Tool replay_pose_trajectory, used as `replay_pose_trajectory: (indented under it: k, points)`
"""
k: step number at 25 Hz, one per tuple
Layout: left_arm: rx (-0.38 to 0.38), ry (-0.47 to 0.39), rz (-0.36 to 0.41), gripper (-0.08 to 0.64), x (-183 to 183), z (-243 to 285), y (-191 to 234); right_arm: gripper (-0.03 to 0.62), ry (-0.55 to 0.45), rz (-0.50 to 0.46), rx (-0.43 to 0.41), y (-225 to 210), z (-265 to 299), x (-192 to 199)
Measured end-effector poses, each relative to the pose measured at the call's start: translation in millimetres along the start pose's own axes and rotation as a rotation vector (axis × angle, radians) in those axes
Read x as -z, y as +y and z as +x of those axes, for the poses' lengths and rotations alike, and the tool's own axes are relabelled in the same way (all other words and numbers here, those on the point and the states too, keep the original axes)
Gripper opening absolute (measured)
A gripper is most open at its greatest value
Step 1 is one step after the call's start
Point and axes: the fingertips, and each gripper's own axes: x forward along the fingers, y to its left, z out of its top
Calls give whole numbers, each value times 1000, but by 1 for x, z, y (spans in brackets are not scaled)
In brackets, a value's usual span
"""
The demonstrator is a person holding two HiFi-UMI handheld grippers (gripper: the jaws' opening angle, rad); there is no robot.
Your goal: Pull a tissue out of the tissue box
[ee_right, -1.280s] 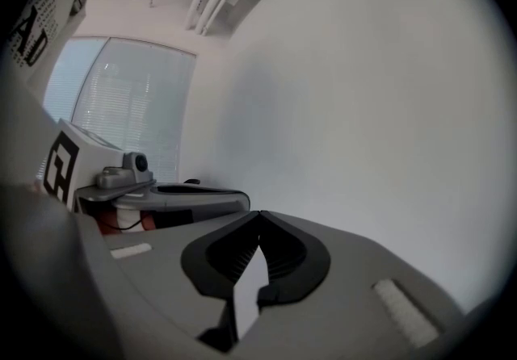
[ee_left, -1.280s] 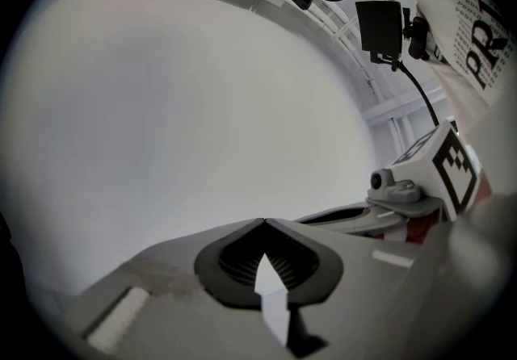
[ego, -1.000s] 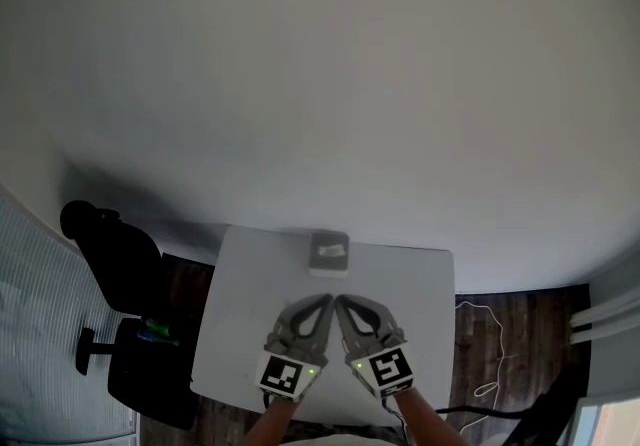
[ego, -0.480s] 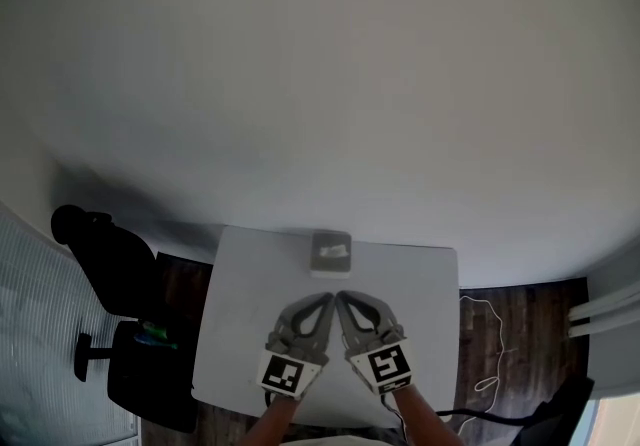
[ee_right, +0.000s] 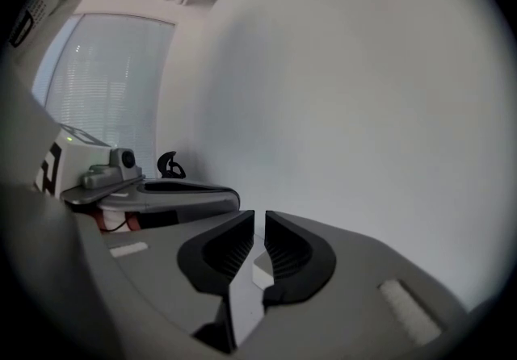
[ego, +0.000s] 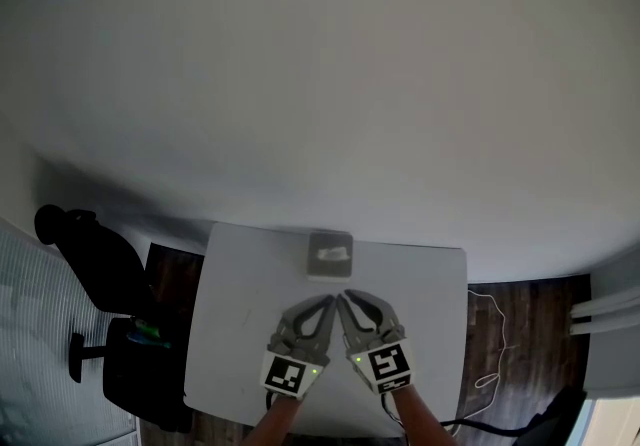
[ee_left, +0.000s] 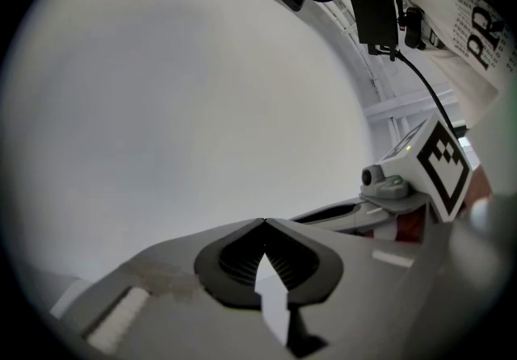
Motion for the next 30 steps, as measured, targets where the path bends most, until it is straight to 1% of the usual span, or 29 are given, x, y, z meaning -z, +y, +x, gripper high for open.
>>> replay_pose_trajectory:
  k: [4, 7, 10, 13, 16, 18, 22, 23, 25, 26, 28, 30]
  points:
    - [5, 17, -11, -8, 25, 18, 11, 48, 21, 16, 17, -17, 19, 22]
    - [-1, 11, -26, -8, 39, 27, 19, 49, 31, 18, 25, -24, 32, 34]
    - [-3, 13, -23, -8, 53, 32, 28, 52, 38, 27, 36, -29, 43, 46]
    - [-11, 21, -40, -8, 68, 37, 37, 61, 51, 28, 44, -33, 55, 59]
    - [-11, 35, -29, -8, 83, 40, 45, 69, 66, 28, 52, -36, 67, 71]
    - [-16, 36, -39, -8, 90, 43, 51, 71, 77, 31, 57, -38, 74, 78]
    - [-18, 44, -51, -8, 104, 50, 58, 93, 105, 33, 77, -47, 83, 90]
    - [-14, 47, -39, -8, 107, 52, 59, 100, 110, 32, 85, -49, 85, 92]
    - [0, 51, 10, -8, 112, 56, 61, 112, 121, 36, 101, -54, 90, 98]
    - [1, 49, 16, -8, 114, 58, 63, 118, 129, 35, 109, -56, 92, 101]
    - [-6, 44, 4, -8, 120, 64, 65, 124, 150, 33, 122, -62, 97, 108]
    - [-26, 39, -35, -8, 126, 68, 68, 127, 162, 42, 127, -68, 102, 114]
